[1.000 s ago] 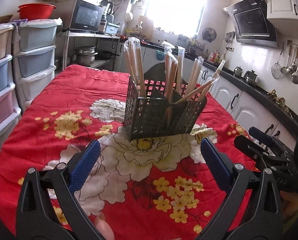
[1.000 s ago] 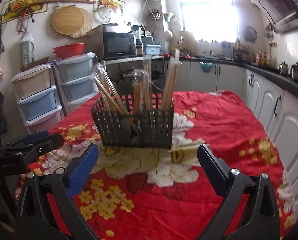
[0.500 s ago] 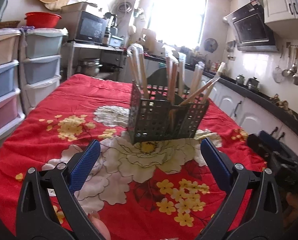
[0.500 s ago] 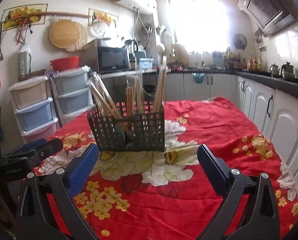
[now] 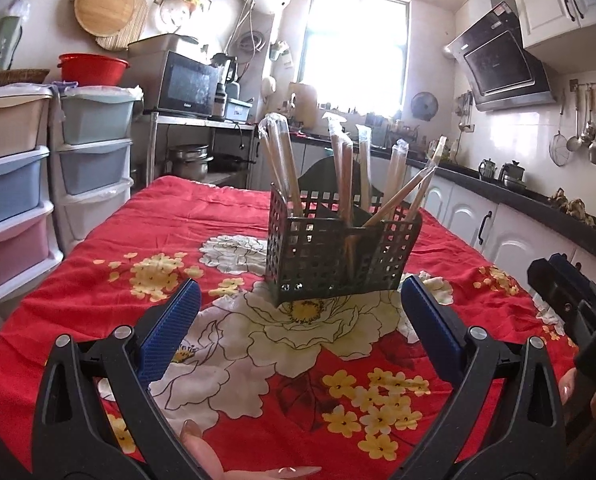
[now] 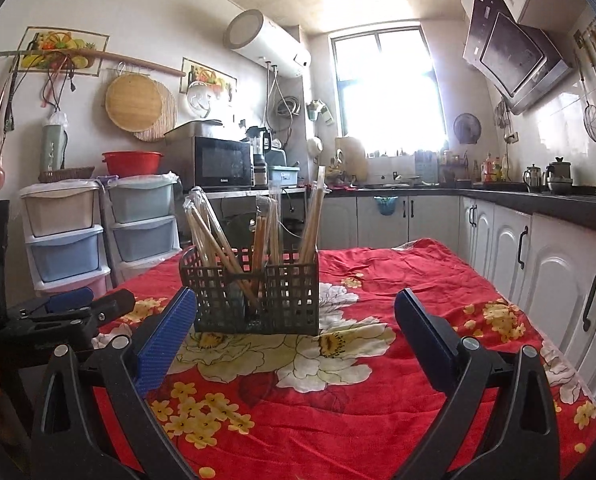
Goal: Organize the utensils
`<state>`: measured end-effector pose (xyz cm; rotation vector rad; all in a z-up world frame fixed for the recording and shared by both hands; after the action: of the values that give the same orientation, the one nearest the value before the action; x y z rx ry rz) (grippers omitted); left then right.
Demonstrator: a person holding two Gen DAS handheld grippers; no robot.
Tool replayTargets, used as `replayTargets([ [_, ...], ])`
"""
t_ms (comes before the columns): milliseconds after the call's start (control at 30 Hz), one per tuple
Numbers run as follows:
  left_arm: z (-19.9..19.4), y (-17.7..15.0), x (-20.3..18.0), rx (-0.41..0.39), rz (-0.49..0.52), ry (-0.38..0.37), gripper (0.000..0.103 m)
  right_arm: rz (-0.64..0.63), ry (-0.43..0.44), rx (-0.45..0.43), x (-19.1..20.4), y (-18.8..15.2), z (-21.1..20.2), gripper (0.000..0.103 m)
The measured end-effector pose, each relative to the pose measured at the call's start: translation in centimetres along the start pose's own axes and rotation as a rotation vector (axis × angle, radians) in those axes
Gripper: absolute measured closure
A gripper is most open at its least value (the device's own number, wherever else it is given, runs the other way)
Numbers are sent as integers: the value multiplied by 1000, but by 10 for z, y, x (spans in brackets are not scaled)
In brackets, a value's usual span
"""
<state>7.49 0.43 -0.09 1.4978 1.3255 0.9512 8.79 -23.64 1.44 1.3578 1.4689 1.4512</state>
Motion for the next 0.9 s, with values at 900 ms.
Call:
replayTargets([
  [900,-5,1,3,-31,-20,-7,11,4,-5,5,0,-2,1,6],
])
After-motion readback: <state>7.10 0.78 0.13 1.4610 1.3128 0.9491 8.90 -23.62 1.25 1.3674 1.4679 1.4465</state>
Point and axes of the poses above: each gripper's, at about its wrist camera, not at the fingertips, and z roughly the way its jaws point, x to its left, y to its top, the point moved 2 cm from there along z, roughly the way its jaws point, and after that the axes turned 8 degrees about z, right-handed, at the moved point
